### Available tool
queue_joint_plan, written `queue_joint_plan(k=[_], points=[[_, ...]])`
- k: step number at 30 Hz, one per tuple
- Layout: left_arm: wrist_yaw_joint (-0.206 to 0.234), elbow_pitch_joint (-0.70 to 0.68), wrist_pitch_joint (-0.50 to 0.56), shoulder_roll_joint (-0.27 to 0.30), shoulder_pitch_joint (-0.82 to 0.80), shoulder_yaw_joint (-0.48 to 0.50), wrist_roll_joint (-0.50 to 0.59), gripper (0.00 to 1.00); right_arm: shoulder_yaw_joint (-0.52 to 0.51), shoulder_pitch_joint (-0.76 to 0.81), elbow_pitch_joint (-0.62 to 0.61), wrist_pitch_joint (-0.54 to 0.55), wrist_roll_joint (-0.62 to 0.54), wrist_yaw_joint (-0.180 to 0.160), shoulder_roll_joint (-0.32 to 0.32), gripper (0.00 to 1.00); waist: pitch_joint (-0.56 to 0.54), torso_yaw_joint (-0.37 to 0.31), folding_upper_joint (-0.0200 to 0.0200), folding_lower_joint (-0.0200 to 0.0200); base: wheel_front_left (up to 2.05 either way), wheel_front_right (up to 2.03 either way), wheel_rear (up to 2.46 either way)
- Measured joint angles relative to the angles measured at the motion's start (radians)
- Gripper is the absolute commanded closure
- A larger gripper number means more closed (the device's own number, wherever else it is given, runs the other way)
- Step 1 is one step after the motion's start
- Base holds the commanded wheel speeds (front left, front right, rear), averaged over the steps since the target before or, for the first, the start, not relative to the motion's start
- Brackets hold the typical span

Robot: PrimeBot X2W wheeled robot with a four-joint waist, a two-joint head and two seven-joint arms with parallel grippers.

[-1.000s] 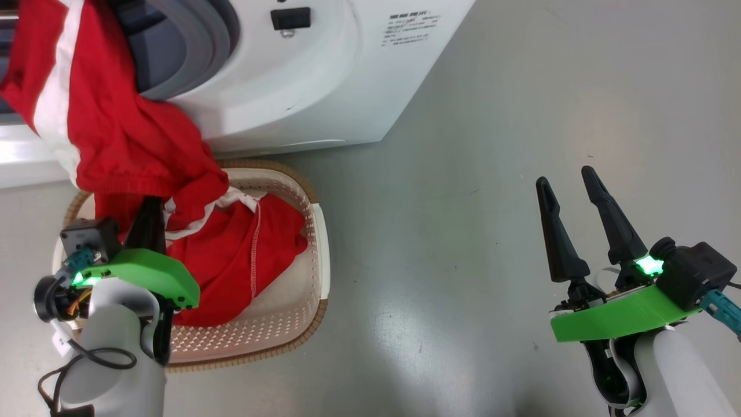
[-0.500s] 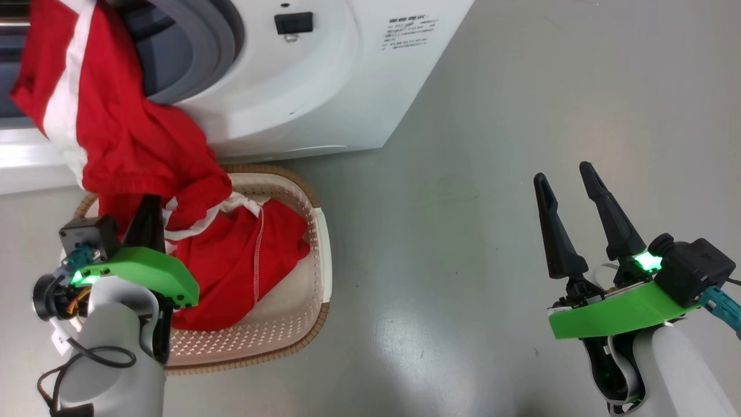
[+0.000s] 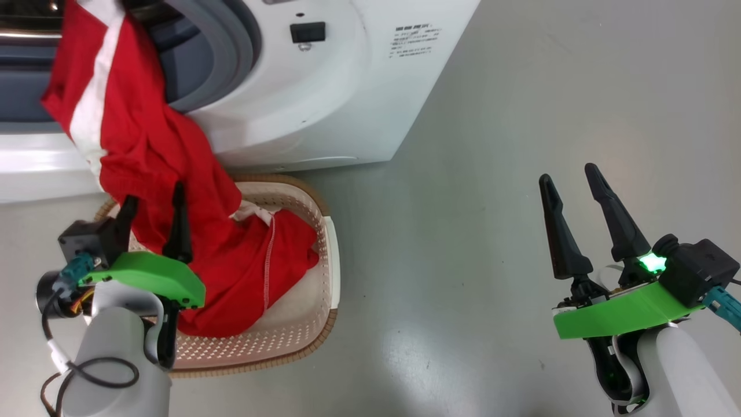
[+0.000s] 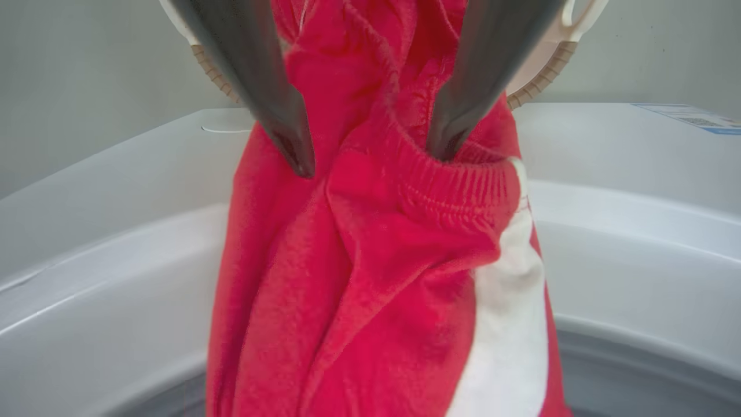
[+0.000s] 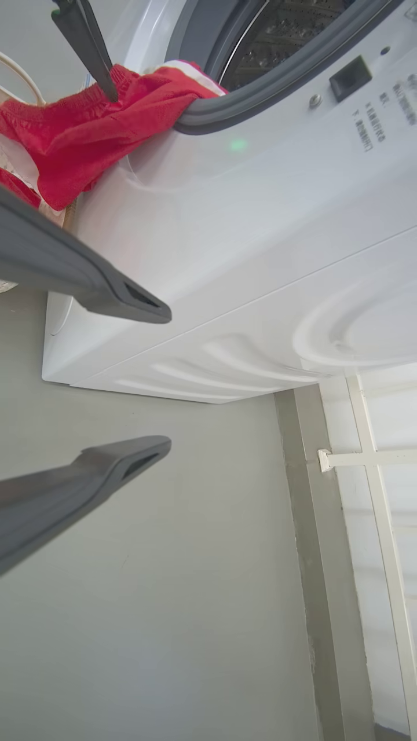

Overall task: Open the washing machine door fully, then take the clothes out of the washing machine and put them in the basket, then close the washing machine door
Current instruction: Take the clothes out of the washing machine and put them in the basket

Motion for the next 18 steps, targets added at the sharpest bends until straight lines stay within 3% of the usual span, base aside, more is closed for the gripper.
queue_joint_plan(k=[18], points=[[0.000,-0.376,0.000,-0.008,0.210,-0.004,-0.012,0.00,-0.007,0.040,0.005,0.000,-0.017,0.000,-0.017,0.00,-0.074,0.035,0.0000,0.0000,0.00,0.00,0.00]])
